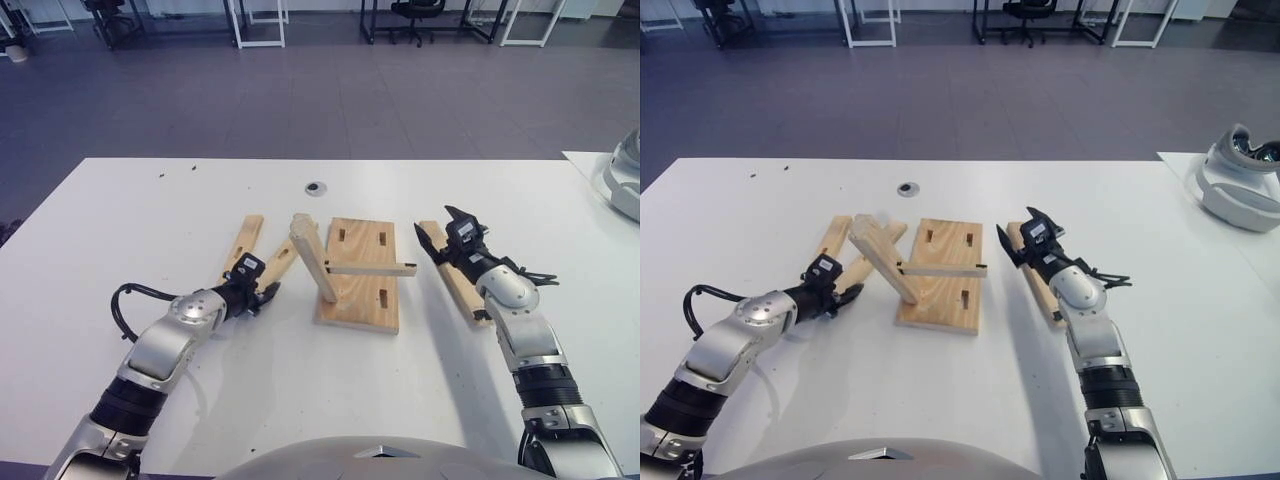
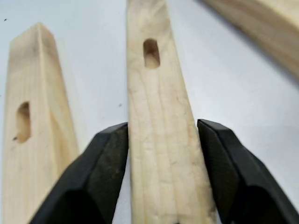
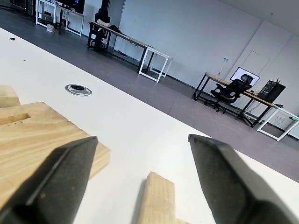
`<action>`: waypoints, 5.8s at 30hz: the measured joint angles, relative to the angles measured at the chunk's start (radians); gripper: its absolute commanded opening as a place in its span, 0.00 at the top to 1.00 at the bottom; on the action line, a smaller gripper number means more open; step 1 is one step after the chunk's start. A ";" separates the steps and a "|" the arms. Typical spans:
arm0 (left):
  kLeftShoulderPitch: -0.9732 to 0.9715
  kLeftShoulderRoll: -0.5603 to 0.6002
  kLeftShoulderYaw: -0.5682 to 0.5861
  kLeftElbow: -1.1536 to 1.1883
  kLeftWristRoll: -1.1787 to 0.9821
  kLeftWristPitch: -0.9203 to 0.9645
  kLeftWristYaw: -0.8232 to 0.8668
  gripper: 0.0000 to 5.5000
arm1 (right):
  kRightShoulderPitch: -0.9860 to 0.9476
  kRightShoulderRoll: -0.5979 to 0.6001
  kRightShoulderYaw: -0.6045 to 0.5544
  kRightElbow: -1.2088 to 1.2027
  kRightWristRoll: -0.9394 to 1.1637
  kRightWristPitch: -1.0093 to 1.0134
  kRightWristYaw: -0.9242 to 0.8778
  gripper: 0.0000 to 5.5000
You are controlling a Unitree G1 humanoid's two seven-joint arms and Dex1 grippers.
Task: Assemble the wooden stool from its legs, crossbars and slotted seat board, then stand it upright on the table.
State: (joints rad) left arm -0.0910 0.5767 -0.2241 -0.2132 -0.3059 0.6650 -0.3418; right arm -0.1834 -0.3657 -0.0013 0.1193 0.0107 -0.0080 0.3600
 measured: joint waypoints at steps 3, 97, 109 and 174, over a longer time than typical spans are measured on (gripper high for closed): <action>-0.001 -0.042 0.066 -0.009 -0.041 -0.001 -0.030 0.62 | -0.022 0.001 -0.020 0.017 0.038 0.044 0.020 0.34; 0.041 -0.244 -0.041 -0.222 0.194 -0.167 -0.229 0.16 | 0.352 0.042 -0.135 -0.837 0.667 0.439 -0.447 0.82; 0.002 -0.297 -0.055 -0.207 0.201 -0.114 -0.150 0.16 | 0.265 -0.065 -0.033 -0.759 0.574 0.651 -0.364 0.61; 0.090 0.379 0.380 -0.146 -0.125 -0.237 -0.818 0.16 | -0.180 -0.132 0.210 -0.425 0.486 0.568 0.185 0.61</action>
State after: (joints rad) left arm -0.0012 0.9558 0.1555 -0.3592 -0.4313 0.4282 -1.1597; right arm -0.3633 -0.4976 0.2085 -0.3059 0.4970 0.5602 0.5453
